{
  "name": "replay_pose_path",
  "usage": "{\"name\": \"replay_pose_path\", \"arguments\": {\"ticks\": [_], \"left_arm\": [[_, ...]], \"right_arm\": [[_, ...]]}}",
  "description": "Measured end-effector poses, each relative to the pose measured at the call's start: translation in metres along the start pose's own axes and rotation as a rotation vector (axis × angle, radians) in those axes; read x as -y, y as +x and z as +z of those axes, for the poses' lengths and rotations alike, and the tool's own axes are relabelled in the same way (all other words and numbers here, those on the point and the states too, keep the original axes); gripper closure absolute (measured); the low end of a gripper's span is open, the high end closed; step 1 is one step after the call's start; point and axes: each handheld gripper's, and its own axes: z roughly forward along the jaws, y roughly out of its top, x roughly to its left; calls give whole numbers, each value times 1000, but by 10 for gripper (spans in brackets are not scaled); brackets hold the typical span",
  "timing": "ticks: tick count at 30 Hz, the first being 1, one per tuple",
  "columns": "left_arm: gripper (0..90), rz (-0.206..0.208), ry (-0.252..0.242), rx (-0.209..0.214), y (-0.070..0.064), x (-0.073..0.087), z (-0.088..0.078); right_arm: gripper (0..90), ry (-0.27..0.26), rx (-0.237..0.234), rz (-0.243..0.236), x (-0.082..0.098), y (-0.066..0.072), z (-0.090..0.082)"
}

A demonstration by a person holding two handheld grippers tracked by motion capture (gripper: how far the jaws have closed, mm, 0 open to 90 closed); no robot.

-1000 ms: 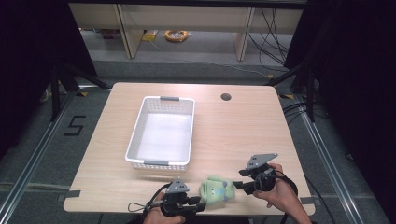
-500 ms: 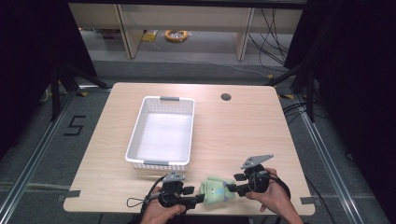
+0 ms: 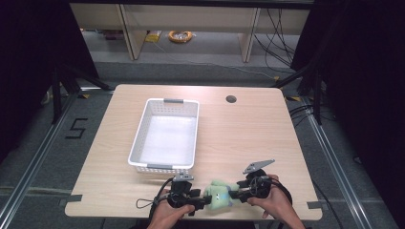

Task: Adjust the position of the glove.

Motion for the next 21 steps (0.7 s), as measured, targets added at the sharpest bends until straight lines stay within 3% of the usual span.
{"name": "replay_pose_path", "arguments": {"ticks": [7, 13, 14, 19, 21], "left_arm": [[438, -1, 49, 16, 0, 0, 7], [464, -12, 65, 44, 0, -1, 13], [466, -15, 65, 34, 0, -1, 14], [544, -13, 64, 89, -1, 1, 18], [596, -3, 73, 80, -4, 1, 18]], "right_arm": [[461, 16, -14, 24, 1, 1, 4], [472, 16, -26, 28, 2, 0, 6], [472, 13, -23, 36, 2, 1, 6], [481, 17, -38, 23, 2, -1, 7], [483, 18, -38, 31, 3, 0, 7]]}}
